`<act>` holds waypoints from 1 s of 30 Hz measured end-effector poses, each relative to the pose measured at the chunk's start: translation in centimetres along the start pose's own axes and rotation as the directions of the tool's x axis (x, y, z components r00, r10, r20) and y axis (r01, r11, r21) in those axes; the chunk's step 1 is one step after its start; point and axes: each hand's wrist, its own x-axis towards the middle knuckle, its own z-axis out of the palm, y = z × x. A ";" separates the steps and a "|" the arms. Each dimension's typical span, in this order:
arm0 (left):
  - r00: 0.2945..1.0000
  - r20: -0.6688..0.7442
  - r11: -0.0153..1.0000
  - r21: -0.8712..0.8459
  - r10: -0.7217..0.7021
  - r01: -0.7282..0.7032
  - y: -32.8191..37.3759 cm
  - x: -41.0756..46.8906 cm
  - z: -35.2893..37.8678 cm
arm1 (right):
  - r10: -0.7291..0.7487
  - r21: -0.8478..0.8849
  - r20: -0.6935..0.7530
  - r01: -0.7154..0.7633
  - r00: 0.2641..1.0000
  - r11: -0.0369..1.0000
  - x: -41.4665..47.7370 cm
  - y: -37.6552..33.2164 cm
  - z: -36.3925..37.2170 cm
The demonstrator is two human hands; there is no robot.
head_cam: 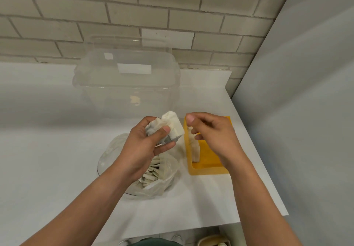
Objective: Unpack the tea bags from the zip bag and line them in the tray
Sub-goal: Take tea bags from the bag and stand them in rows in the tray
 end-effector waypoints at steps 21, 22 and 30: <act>0.999 -0.053 0.999 -0.052 0.007 -0.010 1.0 0.8 -1.7 | 0.119 -0.042 -0.149 -0.126 0.982 0.991 0.2 5.3 -2.4; 0.999 -0.054 0.999 -0.047 0.004 -0.007 1.0 0.9 -1.7 | 0.141 -0.122 -0.150 -0.160 0.979 0.980 0.4 6.5 -2.8; 0.999 -0.041 1.000 -0.031 0.002 -0.003 1.1 1.3 -1.1 | 0.344 -0.546 0.042 -0.267 0.938 0.794 1.2 11.0 -3.0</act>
